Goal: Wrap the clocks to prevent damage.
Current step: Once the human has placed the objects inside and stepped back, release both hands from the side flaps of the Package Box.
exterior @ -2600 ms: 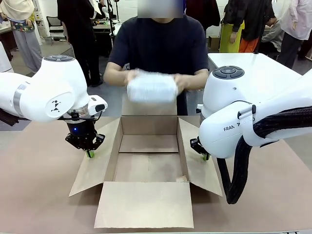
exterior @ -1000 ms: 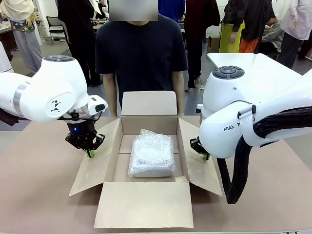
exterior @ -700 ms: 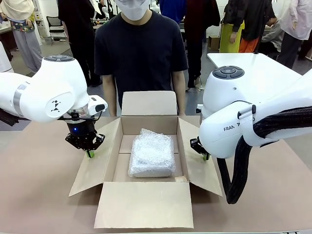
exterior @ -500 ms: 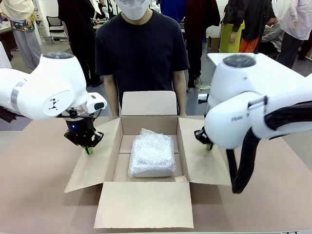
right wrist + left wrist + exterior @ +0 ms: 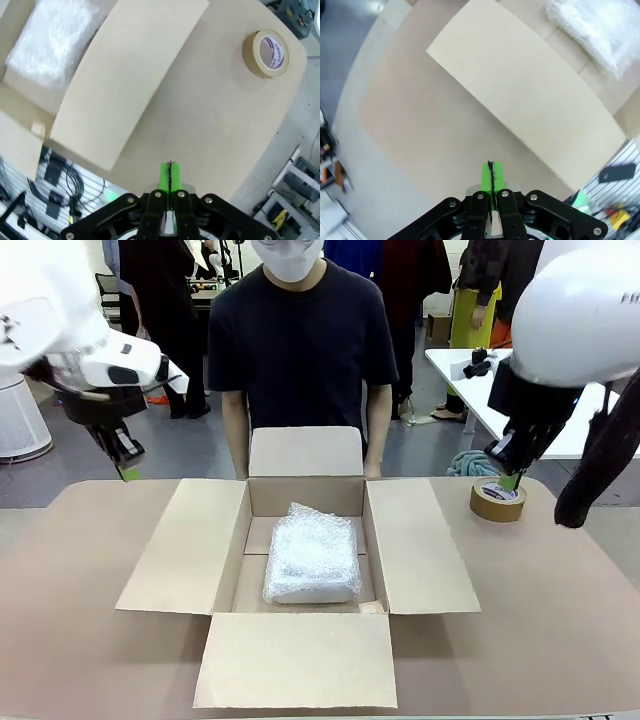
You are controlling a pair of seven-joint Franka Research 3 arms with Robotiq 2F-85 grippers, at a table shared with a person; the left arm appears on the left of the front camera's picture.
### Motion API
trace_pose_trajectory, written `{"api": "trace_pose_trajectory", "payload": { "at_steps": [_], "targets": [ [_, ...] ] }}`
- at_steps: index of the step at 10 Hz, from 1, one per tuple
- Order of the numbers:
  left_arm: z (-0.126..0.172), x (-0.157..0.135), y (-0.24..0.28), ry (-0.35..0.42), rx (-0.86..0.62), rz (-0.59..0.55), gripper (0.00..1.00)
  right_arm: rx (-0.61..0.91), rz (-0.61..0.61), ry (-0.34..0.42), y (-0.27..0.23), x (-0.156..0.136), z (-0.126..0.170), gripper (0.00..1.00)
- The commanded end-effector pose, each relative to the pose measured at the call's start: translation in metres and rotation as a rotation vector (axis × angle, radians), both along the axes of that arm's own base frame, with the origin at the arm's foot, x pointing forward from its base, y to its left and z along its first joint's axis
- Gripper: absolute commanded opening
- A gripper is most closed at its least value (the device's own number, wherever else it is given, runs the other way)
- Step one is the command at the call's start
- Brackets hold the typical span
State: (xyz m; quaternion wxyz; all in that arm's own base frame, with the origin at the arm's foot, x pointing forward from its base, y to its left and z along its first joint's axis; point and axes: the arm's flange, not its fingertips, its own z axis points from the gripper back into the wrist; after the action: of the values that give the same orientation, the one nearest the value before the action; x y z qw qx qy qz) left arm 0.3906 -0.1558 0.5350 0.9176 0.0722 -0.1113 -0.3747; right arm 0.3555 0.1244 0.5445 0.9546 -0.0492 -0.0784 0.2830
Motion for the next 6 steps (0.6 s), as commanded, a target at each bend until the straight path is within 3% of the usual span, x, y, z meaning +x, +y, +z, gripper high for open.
{"api": "trace_pose_trajectory", "payload": {
  "at_steps": [1,2,3,5,6],
  "targets": [
    [0.007,-0.002,0.012,-0.006,0.063,-0.147,0.0,-0.064,0.08,0.014,0.002,0.005,0.008,0.01],
    [0.007,-0.001,0.01,-0.047,0.016,-0.037,0.0,-0.082,-0.004,-0.05,0.005,0.009,0.008,0.01],
    [0.009,-0.003,0.006,-0.001,0.025,-0.083,0.0,-0.026,0.039,0.009,0.0,-0.001,0.01,0.01],
    [0.012,-0.003,0.009,-0.013,0.03,-0.09,0.0,-0.049,0.046,-0.005,0.001,0.001,0.015,0.01],
    [0.007,-0.005,0.007,0.106,-0.007,-0.268,0.0,-0.019,0.159,0.044,-0.002,0.005,0.014,0.01]
  ]
}}
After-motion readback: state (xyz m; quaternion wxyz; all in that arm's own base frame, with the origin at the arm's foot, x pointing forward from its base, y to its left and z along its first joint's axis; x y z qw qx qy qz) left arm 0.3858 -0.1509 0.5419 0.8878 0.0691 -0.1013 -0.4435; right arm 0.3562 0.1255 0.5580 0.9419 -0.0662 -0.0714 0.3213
